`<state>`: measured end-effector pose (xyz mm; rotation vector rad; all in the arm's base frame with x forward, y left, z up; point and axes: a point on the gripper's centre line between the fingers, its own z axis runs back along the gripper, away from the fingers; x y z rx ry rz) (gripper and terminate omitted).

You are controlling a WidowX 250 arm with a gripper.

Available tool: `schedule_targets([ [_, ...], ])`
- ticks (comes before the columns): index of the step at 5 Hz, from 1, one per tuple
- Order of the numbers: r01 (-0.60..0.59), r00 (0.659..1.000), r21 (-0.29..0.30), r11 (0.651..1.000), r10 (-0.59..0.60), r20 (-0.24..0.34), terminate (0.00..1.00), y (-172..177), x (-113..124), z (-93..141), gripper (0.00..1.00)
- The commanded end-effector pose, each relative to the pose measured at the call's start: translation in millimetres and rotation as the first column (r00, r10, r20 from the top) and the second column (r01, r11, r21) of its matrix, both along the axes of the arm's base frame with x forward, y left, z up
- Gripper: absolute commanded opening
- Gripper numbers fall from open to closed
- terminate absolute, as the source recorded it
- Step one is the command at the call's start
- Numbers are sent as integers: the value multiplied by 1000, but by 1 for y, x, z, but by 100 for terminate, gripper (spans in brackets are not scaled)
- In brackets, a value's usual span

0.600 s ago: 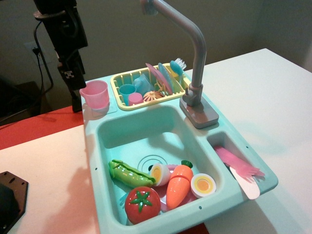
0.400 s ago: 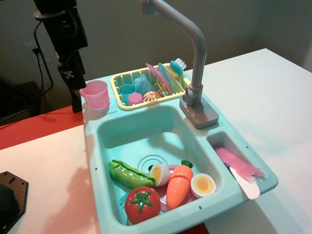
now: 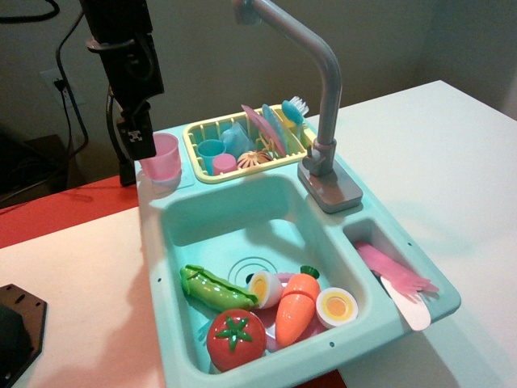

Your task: Put cup from counter to sink

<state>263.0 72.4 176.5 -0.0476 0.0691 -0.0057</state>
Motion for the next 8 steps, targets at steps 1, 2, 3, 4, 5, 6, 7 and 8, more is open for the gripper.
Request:
schedule_targets([
  [1, -1, 1000, 24, 1000, 1, 19, 0, 4, 6, -3, 100],
  [2, 7, 1000, 29, 1000, -7, -8, 0, 1, 0, -18, 100],
  [3, 8, 1000, 30, 1000, -8, -5, 0, -1, -3, -24, 100],
  [4, 12, 1000, 33, 999, -13, 13, 0, -3, -7, -26, 0],
  [5, 13, 1000, 34, 999, -14, 18, 0, -4, -8, -26, 0],
  [6, 15, 1000, 32, 999, -16, 25, 0, -5, -9, -25, 0],
  [7, 20, 999, 64, 998, -23, 44, 0, 2, -2, -18, 0],
  [8, 60, 995, 114, 992, -68, 74, 0, 5, 20, -11, 0],
])
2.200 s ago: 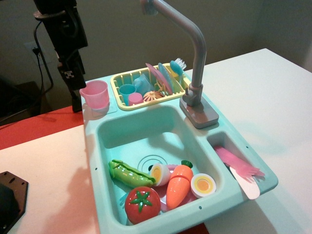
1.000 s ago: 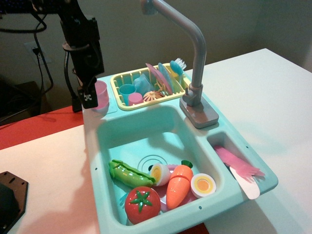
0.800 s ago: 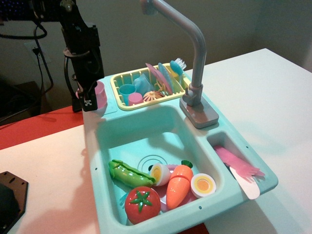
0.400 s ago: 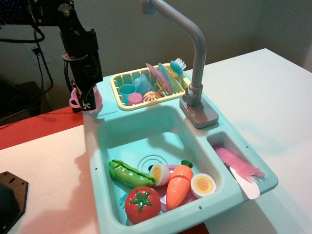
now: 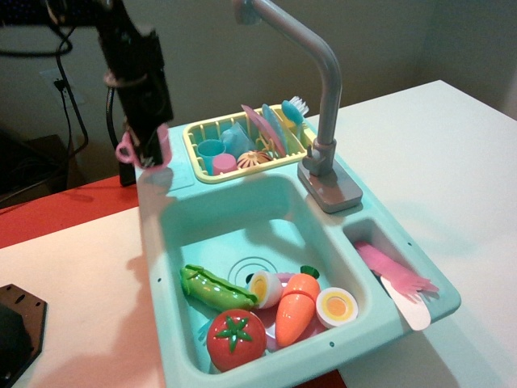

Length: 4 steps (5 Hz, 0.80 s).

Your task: Put cup from counter to sink

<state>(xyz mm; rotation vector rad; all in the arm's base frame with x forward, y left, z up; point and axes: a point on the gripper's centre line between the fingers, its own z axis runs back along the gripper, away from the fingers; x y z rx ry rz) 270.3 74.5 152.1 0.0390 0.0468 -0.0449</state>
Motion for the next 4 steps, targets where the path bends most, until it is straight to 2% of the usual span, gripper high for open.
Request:
schedule_targets([
  [1, 79, 992, 25, 997, -81, 95, 0, -15, 42, 20, 0],
  [2, 151, 981, 17, 988, -152, 122, 0, -49, 65, 23, 0],
  [3, 218, 968, -32, 975, -212, 136, 0, -96, 73, 19, 0],
  [4, 252, 963, -51, 966, -245, 113, 0, -121, 67, 5, 0],
])
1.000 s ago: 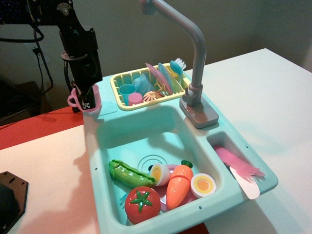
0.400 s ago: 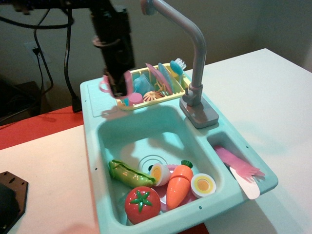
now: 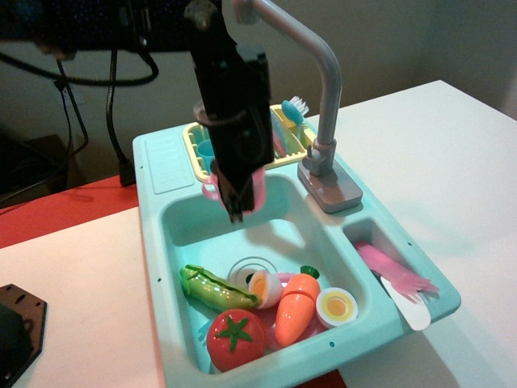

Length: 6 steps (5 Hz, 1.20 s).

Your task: Put cup from counter to sink

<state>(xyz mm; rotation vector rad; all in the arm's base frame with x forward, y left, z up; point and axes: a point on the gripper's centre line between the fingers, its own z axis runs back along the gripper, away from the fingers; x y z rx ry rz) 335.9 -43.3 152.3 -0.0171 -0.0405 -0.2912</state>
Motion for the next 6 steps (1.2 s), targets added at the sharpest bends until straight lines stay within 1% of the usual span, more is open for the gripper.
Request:
schedule_targets([
  [1, 11, 1000, 6, 1000, -11, -15, 0, -7, -11, -18, 0],
  [2, 15, 999, 26, 1000, -13, -41, 0, -4, -18, -36, 0],
  [3, 7, 998, 22, 1000, -5, -58, 0, 0, -19, -41, 0],
  [4, -40, 998, 15, 999, 41, -46, 0, 7, -22, -37, 100],
  [5, -53, 997, 15, 999, 53, -48, 0, 15, -28, -30, 100],
  [6, -88, 996, 34, 996, 88, -7, 0, 39, -36, 3, 100],
])
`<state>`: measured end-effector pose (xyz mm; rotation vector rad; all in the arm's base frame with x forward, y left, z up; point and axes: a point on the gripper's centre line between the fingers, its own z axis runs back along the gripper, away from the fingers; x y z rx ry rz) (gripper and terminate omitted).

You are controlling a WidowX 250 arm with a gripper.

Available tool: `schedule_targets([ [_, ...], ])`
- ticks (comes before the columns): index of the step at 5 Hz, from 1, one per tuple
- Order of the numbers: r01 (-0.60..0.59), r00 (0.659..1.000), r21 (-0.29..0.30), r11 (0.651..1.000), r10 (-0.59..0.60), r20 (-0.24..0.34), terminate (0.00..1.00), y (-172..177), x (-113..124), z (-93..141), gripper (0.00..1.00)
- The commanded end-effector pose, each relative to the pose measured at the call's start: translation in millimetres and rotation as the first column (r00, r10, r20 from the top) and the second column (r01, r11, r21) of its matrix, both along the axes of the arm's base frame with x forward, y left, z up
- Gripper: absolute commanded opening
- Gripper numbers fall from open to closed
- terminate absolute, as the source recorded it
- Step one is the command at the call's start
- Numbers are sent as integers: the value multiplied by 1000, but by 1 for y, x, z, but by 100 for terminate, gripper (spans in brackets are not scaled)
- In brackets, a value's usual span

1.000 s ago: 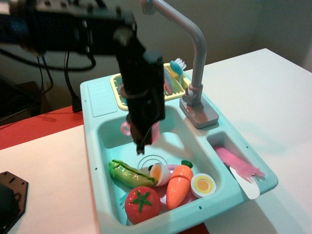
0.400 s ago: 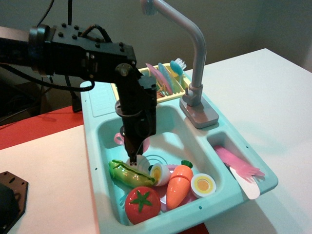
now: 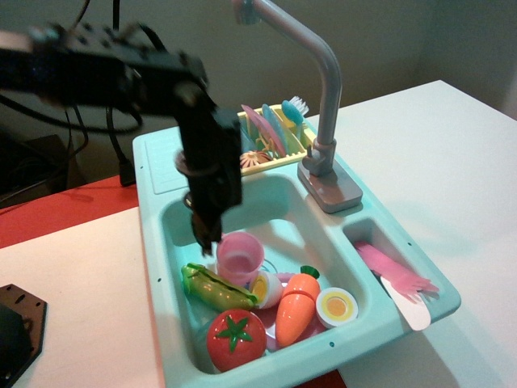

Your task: Put cup from counter to sink

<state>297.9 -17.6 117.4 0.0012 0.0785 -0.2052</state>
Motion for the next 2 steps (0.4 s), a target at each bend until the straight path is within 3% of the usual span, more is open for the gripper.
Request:
schedule_targets([
  [1, -82, 985, 10, 997, 80, 155, 0, 50, -12, 79, 100],
  [2, -156, 976, 8, 988, 153, 155, 100, 81, -30, 97, 100],
])
